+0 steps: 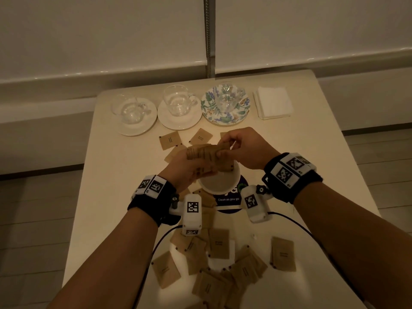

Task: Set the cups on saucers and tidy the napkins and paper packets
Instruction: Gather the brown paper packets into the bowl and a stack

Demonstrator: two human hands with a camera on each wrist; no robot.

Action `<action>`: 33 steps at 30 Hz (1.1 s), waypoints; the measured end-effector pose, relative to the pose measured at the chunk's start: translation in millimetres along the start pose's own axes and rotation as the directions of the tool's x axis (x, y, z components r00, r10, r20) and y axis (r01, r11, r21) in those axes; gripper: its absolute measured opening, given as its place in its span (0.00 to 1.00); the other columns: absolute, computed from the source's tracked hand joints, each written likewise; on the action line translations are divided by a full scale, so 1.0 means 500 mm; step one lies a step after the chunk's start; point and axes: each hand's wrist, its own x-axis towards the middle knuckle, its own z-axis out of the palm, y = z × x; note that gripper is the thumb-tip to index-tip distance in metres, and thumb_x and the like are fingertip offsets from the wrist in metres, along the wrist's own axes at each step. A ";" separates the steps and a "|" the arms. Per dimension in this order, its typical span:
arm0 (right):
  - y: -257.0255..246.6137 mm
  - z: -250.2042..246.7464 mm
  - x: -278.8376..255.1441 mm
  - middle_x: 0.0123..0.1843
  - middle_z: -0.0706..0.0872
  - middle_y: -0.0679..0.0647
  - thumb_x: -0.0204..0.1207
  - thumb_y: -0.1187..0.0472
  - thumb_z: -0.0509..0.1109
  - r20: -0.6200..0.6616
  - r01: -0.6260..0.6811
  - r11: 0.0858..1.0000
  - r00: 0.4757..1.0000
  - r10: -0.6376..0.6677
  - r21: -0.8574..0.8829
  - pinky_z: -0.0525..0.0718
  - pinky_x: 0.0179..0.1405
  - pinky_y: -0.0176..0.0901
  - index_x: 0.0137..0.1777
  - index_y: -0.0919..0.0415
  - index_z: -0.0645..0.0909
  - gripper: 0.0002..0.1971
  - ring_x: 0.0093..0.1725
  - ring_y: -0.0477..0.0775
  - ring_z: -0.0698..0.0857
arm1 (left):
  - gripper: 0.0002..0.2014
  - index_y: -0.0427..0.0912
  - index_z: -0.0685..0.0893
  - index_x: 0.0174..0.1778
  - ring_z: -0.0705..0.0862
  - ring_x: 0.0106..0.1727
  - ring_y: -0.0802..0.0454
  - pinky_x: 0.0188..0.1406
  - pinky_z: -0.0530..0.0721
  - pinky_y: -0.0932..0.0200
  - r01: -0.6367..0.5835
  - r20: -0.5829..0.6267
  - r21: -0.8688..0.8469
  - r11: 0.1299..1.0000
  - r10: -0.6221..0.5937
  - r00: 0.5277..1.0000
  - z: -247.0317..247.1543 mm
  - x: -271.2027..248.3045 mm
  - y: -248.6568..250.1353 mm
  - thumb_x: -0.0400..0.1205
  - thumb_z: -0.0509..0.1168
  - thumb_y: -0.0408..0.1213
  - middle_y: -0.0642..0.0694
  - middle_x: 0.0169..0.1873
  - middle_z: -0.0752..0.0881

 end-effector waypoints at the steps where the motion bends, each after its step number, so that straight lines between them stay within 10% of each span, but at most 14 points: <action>1: 0.004 -0.001 -0.003 0.43 0.87 0.51 0.71 0.61 0.80 0.000 -0.009 1.000 1.000 0.009 0.018 0.77 0.35 0.35 0.47 0.57 0.87 0.07 0.28 0.34 0.80 | 0.20 0.33 0.81 0.68 0.86 0.62 0.34 0.57 0.87 0.45 0.013 0.010 -0.026 1.000 -0.012 1.000 0.000 -0.003 -0.002 0.81 0.59 0.19 0.30 0.61 0.86; 7: 0.005 0.004 -0.016 0.47 0.88 0.51 0.70 0.60 0.81 0.015 -0.016 1.000 1.000 0.016 -0.024 0.85 0.42 0.44 0.50 0.59 0.89 0.09 0.34 0.45 0.84 | 0.18 0.35 0.82 0.68 0.87 0.62 0.37 0.54 0.89 0.49 -0.019 0.002 0.018 1.000 0.019 1.000 0.014 -0.023 -0.008 0.84 0.59 0.21 0.32 0.60 0.87; 15: 0.001 -0.004 -0.031 0.38 0.85 0.43 0.74 0.60 0.77 0.011 0.002 1.000 1.000 -0.002 -0.008 0.79 0.32 0.27 0.45 0.56 0.87 0.02 0.32 0.37 0.82 | 0.18 0.30 0.79 0.70 0.84 0.65 0.36 0.62 0.85 0.44 -0.068 -0.029 -0.037 0.997 0.067 0.997 0.009 -0.038 -0.019 0.84 0.62 0.27 0.31 0.64 0.84; 20: 0.022 -0.023 -0.042 0.34 0.85 0.50 0.77 0.62 0.74 -0.058 -0.087 0.993 0.995 0.082 -0.078 0.81 0.31 0.32 0.47 0.64 0.86 0.05 0.29 0.42 0.84 | 0.14 0.32 0.81 0.65 0.90 0.54 0.43 0.46 0.91 0.54 -0.134 -0.273 -0.349 0.927 0.036 0.961 -0.016 -0.045 -0.027 0.83 0.62 0.27 0.38 0.54 0.91; 33: 0.040 0.058 -0.045 0.50 0.87 0.53 0.78 0.58 0.68 -0.144 -0.172 0.871 0.982 0.118 -0.460 0.76 0.42 0.42 0.55 0.56 0.84 0.08 0.46 0.53 0.81 | 0.20 0.33 0.80 0.60 0.88 0.60 0.38 0.43 0.90 0.52 -0.073 -0.162 -0.555 0.828 -0.022 0.987 -0.025 -0.069 -0.035 0.78 0.47 0.21 0.33 0.59 0.88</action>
